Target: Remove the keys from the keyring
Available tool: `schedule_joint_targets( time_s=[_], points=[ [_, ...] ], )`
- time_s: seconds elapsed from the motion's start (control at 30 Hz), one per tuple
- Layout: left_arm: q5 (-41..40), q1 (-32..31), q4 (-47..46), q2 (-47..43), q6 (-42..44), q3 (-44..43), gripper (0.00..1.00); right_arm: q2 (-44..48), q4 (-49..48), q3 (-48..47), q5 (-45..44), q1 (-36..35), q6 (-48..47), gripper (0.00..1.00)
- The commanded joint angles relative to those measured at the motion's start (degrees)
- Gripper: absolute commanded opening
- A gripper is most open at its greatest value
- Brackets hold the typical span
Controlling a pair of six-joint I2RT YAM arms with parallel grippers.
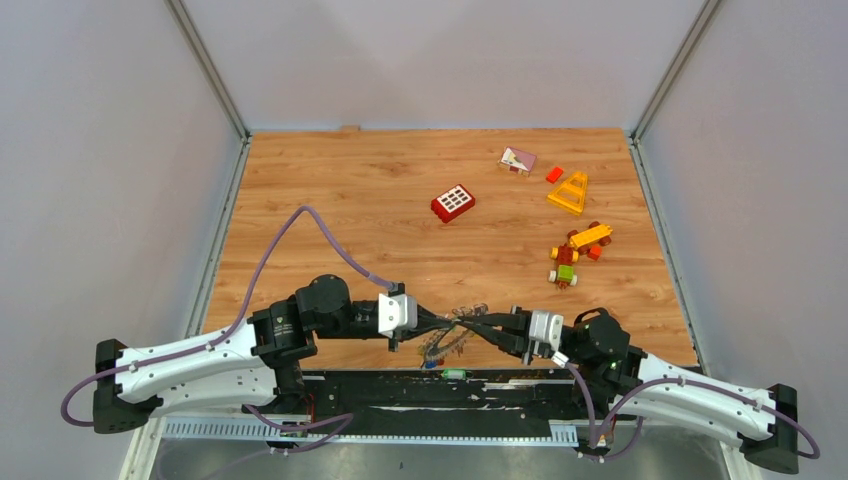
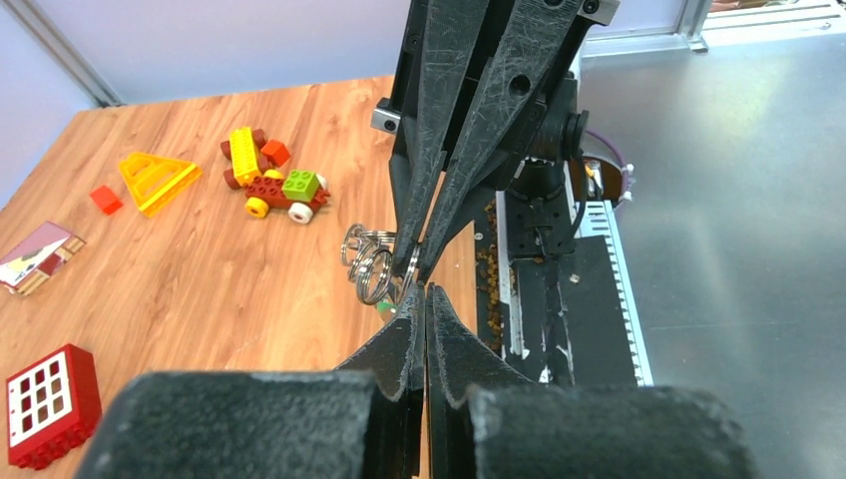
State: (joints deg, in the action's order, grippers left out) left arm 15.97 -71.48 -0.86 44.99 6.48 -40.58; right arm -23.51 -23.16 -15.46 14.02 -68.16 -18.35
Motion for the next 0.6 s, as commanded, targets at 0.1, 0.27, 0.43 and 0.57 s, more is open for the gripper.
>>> schedule_joint_targets(
  time_s=[0.1,0.27,0.43,0.57],
  points=[
    [-1.8,-0.1,0.3,-0.7,-0.2,-1.0,0.0,1.5,-4.2,-2.2,1.5,0.2,-0.7,0.0],
    [-2.5,-0.1,0.6,-0.4,-0.2,-1.1,0.0,1.7,-4.3,-2.1,1.9,0.2,-0.8,0.0],
    [-2.1,-0.1,0.5,0.3,-0.8,-1.1,0.0,1.7,-4.3,-2.2,2.2,0.1,-0.8,0.0],
    [-1.7,-0.1,0.5,1.1,-1.0,-1.5,0.06,1.6,-4.5,-2.1,2.4,0.1,-0.8,0.0]
  ],
)
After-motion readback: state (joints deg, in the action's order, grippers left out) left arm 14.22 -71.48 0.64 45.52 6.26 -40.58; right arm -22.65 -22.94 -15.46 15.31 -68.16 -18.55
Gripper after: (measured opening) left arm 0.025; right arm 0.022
